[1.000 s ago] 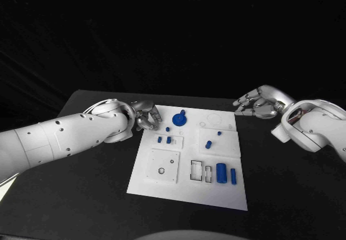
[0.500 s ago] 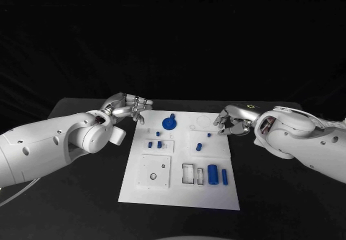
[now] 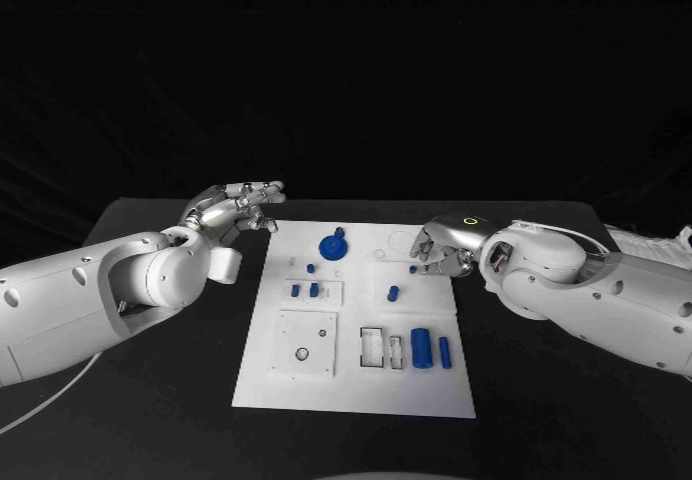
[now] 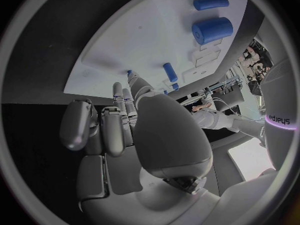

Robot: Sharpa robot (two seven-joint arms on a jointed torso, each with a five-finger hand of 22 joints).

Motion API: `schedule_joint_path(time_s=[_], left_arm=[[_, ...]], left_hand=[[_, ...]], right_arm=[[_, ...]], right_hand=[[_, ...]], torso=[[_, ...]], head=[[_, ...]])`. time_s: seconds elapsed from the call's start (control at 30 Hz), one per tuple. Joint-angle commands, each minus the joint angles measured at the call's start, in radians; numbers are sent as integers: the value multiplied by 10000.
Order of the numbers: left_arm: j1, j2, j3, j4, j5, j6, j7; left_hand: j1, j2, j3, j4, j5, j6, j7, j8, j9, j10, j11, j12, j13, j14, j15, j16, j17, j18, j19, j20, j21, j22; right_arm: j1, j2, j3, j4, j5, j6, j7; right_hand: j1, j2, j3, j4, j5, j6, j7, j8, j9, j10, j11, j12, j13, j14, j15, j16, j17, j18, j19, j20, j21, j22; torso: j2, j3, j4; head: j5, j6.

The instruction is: Assemble the parts on the task board

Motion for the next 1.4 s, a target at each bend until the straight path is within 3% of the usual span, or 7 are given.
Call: schedule_joint_path(time_s=[0.03, 0.53, 0.87, 1.1, 1.4], left_arm=[[0, -14, 3, 110, 470, 68, 321], [0, -46, 3, 283, 483, 82, 274], [0, -49, 3, 300, 483, 79, 239], [0, -71, 3, 316, 483, 52, 226], [1, -89, 3, 319, 483, 9, 209]], left_hand=[[-115, 6, -57, -7, 28, 63, 27, 51, 7, 75, -9, 45, 16, -91, 15, -15, -27, 194, -37, -48, -49, -12], [-108, -17, -108, -38, 47, 9, 68, 31, -10, 1, 15, 97, 17, -143, 26, -42, -112, 187, -40, -49, -92, -43], [-92, -14, -129, -60, 59, -30, 92, 18, -19, -55, 33, 129, 16, -175, 38, -61, -172, 183, -38, -44, -118, -63], [-90, -11, -139, -66, 63, -50, 106, 11, -23, -79, 43, 144, 15, -183, 44, -60, -185, 181, -36, -41, -128, -72], [-69, -13, -155, -92, 72, -95, 129, -4, -29, -134, 61, 173, 14, -193, 55, -54, -204, 179, -29, -35, -147, -88]], right_arm=[[-35, 98, -13, -72, -403, 247, -127], [-173, 414, -51, -311, -389, 611, -35], [-198, 486, -54, -315, -489, 814, -84], [-239, 540, -58, -258, -835, 541, -314], [-264, 514, -60, -112, -1151, 104, -573]], right_hand=[[-3, -122, 134, -18, -70, 11, 66, -44, -13, 70, 26, -73, -87, 606, 76, -39, 369, 106, 26, 72, -40, -13], [-145, -255, 1061, -103, -134, 131, 64, -22, 3, 288, 18, -153, -597, 598, 68, -32, 335, 115, 21, 67, -73, -65], [-133, -137, 1948, -357, -355, 683, -59, 142, 92, 882, -138, -36, -734, 636, -55, 113, 483, 86, 100, -43, 42, 122], [-295, -48, 2428, -560, -593, 934, -132, 184, 144, 1165, -226, -62, -766, 662, -127, 214, 583, 58, 160, -137, 141, 269], [-388, -38, 2569, -612, -659, 973, -139, 176, 155, 1205, -232, -100, -785, 668, -130, 242, 611, 50, 178, -150, 172, 317]], torso=[[2, 3, -8], [-15, 7, -13], [-11, 14, -12], [-5, 11, -6], [-13, 10, -5]], head=[[8, -35], [69, -105], [96, -133], [111, -169], [120, -189]])
